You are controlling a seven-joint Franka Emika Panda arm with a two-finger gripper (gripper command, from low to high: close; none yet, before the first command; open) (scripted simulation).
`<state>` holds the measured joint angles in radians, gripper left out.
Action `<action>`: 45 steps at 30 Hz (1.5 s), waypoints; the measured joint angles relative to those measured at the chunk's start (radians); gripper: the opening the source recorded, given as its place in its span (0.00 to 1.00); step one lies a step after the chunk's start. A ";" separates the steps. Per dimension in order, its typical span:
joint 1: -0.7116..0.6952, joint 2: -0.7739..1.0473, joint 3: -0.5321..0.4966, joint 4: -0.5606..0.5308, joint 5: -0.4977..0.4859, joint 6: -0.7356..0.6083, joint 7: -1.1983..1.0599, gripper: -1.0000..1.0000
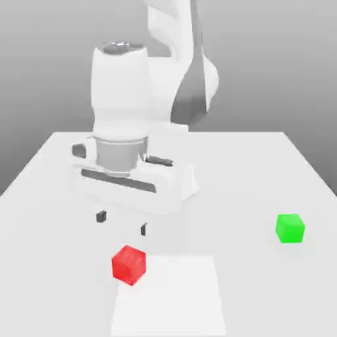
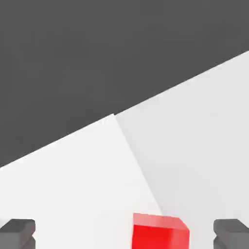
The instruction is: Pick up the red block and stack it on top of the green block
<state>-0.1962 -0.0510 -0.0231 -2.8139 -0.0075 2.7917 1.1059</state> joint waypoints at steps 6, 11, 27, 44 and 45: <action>-0.007 0.218 0.008 0.008 0.025 0.182 -0.006 0.50; -0.008 0.273 0.011 0.016 0.029 0.229 -0.009 0.00; 0.166 -0.009 0.092 -0.019 0.032 -0.016 -0.168 0.00; 0.716 -0.113 0.402 -0.014 0.146 -0.120 -0.847 0.00; 0.740 -0.110 0.417 -0.014 0.146 -0.117 -0.874 0.00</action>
<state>0.5439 -0.1607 0.3939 -2.8274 0.1385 2.6747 0.2323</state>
